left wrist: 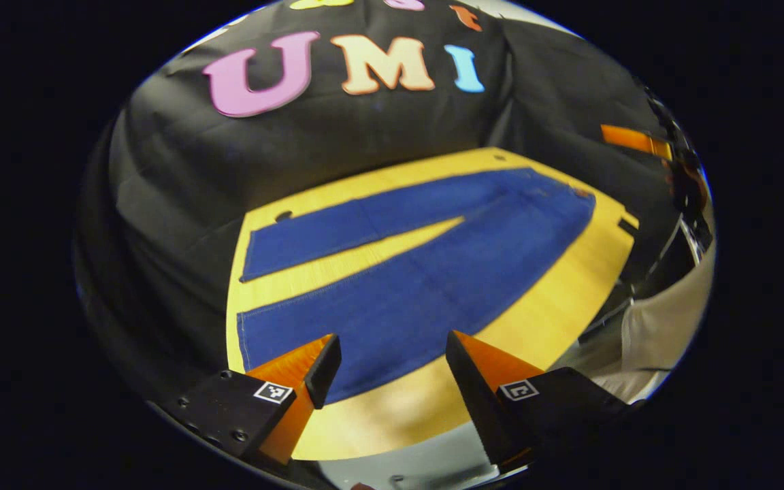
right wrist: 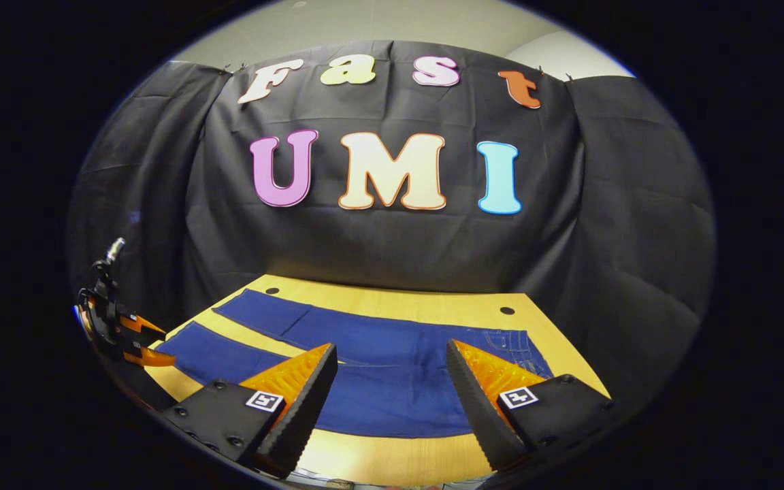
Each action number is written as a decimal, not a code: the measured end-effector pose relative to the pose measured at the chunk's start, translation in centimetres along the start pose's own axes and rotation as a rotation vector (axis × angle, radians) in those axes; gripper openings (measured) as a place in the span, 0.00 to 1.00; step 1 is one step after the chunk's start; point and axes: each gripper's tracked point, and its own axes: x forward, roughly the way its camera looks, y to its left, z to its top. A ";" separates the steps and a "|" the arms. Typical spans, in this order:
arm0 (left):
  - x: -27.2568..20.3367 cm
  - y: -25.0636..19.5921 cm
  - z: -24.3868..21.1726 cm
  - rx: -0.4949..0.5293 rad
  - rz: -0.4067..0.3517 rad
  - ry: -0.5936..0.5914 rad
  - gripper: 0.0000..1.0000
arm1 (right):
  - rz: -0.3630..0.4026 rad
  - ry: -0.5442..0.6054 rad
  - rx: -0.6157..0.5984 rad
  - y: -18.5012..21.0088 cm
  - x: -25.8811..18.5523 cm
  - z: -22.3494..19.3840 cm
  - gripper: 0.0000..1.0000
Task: Grasp the waist and the cuffs of the jeans and fold them to make the two legs overlap; first hold the waist and fold one-third of the jeans toward the cuffs, then hold the cuffs and fold the remaining one-third in the same direction to finish folding.
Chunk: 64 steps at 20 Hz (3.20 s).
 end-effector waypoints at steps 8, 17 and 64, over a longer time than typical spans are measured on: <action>2.4 3.4 -6.8 0.128 -0.092 0.286 0.96 | 0.018 0.052 -0.045 1.0 -0.2 -2.3 0.99; 4.4 5.5 -8.5 0.264 -0.124 0.427 0.99 | -0.020 0.096 0.056 -1.1 0.1 -3.8 0.99; 5.7 4.4 -8.7 0.248 -0.085 0.739 0.03 | 0.509 0.862 -0.585 -17.0 8.0 -25.0 1.00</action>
